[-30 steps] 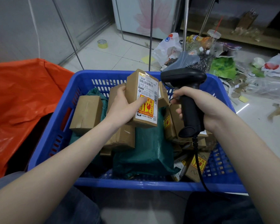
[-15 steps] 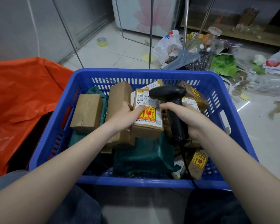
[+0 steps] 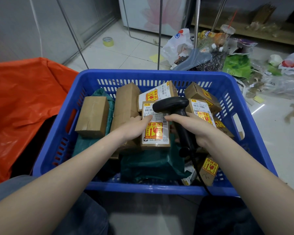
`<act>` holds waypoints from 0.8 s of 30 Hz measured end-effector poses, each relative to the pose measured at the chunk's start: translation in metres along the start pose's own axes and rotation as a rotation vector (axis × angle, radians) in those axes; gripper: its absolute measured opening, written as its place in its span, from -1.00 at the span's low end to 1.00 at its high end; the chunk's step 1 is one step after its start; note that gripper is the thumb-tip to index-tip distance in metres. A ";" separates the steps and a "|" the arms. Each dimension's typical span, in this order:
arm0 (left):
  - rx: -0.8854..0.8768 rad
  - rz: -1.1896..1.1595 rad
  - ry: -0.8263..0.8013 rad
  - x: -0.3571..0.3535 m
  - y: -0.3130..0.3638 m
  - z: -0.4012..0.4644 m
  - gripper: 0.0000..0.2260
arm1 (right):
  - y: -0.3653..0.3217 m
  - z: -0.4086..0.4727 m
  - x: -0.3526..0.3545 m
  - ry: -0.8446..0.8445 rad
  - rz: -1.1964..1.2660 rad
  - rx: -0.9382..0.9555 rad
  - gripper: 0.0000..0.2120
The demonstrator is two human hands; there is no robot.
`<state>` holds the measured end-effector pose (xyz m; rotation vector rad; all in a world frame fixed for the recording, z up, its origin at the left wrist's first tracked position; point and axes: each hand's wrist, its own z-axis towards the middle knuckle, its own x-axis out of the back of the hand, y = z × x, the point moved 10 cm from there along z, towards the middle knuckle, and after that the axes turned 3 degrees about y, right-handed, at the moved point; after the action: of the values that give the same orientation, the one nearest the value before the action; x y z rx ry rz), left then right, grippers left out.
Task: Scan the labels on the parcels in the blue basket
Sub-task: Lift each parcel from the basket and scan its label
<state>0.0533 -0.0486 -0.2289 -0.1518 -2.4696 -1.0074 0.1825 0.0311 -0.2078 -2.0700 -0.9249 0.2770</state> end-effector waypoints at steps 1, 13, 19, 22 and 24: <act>0.001 0.000 0.005 0.000 0.000 0.000 -0.49 | 0.000 0.000 -0.001 -0.006 -0.003 -0.001 -0.74; 0.069 0.078 -0.024 -0.008 -0.011 0.004 -0.43 | 0.009 0.002 -0.010 -0.055 -0.022 -0.015 -0.74; 0.059 0.102 -0.072 -0.014 -0.008 -0.003 -0.54 | 0.009 0.001 -0.012 -0.063 -0.038 -0.014 -0.73; 0.058 0.074 -0.083 -0.018 -0.009 -0.002 -0.52 | 0.007 -0.002 -0.016 -0.086 -0.037 -0.005 -0.82; 0.062 0.079 -0.072 -0.017 -0.010 0.000 -0.47 | 0.006 -0.001 -0.016 -0.084 -0.034 -0.002 -0.76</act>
<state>0.0651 -0.0548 -0.2432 -0.2681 -2.5347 -0.9065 0.1752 0.0167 -0.2136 -2.0559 -1.0100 0.3472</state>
